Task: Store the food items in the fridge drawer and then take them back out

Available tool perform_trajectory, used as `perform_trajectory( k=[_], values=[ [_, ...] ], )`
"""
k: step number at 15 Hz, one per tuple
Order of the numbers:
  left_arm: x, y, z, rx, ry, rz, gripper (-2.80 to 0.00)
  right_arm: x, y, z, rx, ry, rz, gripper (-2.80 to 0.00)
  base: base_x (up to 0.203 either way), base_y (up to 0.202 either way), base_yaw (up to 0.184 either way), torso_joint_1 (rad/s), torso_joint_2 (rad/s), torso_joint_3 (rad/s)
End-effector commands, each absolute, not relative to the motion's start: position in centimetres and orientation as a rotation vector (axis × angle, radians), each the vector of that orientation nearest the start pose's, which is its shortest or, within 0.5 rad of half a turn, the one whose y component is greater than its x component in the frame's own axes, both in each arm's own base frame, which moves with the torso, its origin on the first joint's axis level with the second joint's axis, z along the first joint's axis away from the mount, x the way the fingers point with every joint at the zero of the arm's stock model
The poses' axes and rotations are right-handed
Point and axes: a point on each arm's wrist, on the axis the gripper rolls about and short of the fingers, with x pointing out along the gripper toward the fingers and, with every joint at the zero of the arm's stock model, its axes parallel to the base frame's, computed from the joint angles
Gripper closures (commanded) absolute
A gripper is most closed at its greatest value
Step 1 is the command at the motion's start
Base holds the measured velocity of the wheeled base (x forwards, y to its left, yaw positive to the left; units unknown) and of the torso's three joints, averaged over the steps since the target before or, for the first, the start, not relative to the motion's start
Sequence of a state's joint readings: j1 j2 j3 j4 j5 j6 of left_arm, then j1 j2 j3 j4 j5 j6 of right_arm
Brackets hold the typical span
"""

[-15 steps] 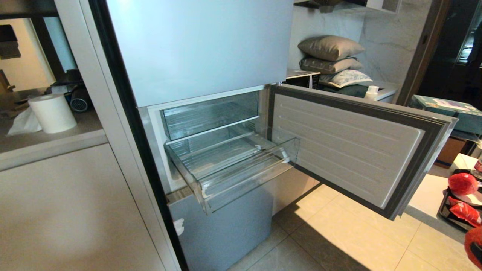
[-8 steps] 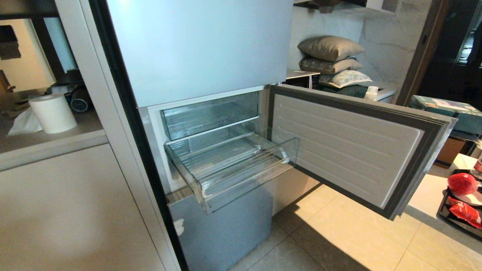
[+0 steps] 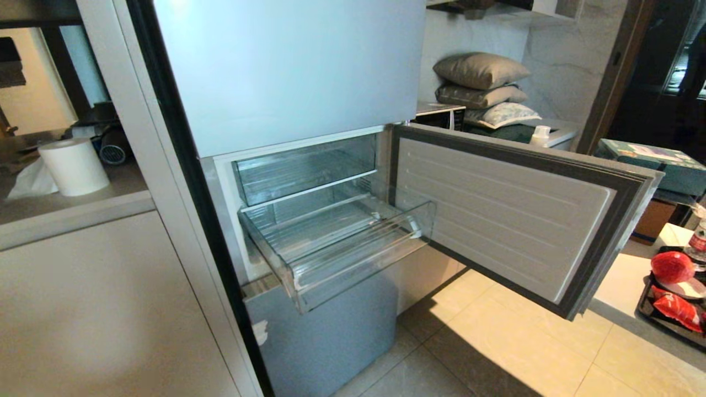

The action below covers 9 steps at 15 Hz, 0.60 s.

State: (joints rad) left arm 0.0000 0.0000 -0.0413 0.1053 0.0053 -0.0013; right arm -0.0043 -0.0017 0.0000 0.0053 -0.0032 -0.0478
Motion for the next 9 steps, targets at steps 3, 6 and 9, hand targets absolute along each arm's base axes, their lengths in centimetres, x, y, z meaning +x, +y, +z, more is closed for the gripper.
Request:
perform_trajectory(
  k=[3, 6, 9],
  values=[
    [-2.62, 0.01, 7.61, -0.001, 0.066, 0.006, 0.00, -2.28, 0.01, 7.47, -0.049, 0.008, -0.006, 0.00, 0.003, -0.004, 0.077, 0.005, 0.00, 0.002],
    [-2.63, 0.01, 7.60, -0.001, 0.064, 0.006, 0.00, -2.28, 0.00, 7.47, -0.041, 0.008, -0.008, 0.00, 0.000, -0.010, 0.172, 0.005, 0.00, 0.001],
    [-2.63, 0.01, 7.60, -0.001, 0.064, 0.006, 0.00, -2.28, 0.01, 7.47, -0.041, 0.008, -0.006, 0.00, 0.000, -0.010, 0.177, 0.000, 0.00, 0.000]
  ],
)
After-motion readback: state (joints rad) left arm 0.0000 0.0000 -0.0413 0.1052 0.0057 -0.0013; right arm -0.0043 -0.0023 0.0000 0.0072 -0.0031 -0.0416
